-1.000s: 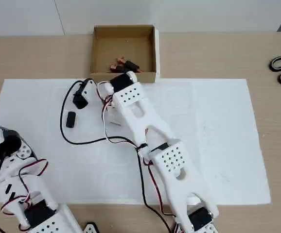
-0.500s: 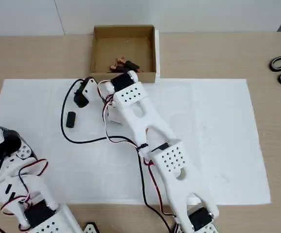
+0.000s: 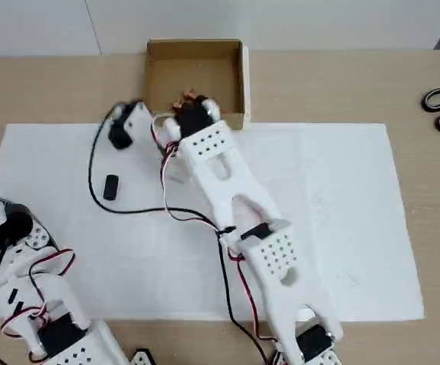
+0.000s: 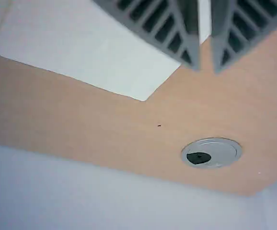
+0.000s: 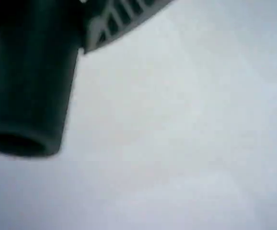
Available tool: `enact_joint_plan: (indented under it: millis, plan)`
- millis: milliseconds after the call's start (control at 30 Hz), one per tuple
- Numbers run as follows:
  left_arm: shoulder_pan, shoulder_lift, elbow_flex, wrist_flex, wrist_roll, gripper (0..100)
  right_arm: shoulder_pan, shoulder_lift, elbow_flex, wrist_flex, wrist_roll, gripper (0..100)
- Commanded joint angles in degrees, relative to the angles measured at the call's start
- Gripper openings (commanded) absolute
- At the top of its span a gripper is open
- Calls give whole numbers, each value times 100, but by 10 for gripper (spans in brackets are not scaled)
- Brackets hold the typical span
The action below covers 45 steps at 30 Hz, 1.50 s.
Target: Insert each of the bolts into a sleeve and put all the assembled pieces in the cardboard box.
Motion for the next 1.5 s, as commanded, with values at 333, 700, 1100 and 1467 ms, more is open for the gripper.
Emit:
enact_joint_plan:
  millis: [333,700,1100,1467]
  plan:
    - [0,-88,-66,9,-9,6,1262,-2993,2277,84,-2048,4]
    - [9,-88,-66,26,-9,6,2360,-4400,4949,48,-4053,4]
    - [9,-88,-66,26,-9,6,2440,-3380,6215,-1534,-3736,6]
    - [9,-88,-66,26,-9,6,2457,-2334,6215,-2360,-3754,102]
